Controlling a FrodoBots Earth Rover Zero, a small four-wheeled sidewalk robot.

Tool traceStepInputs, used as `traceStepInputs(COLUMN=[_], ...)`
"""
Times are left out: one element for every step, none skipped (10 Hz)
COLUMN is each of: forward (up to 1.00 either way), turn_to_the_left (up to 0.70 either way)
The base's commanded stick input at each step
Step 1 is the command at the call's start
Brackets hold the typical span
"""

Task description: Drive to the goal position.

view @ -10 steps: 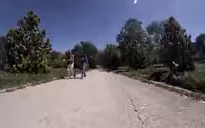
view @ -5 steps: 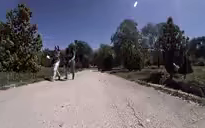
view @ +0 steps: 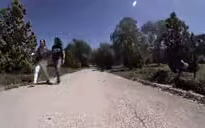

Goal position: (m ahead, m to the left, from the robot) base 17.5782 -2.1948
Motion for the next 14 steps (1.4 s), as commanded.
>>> traceStepInputs(forward=[0.70, 0.70, 0.70, 0.70, 0.70, 0.70, 0.70, 0.70, 0.70, 0.70, 0.70, 0.70, 0.70, 0.70], turn_to_the_left=[0.03, 0.01, 0.01, 0.01, 0.01, 0.01, 0.01, 0.01, 0.01, 0.01, 0.01, 0.01, 0.01, 0.01])
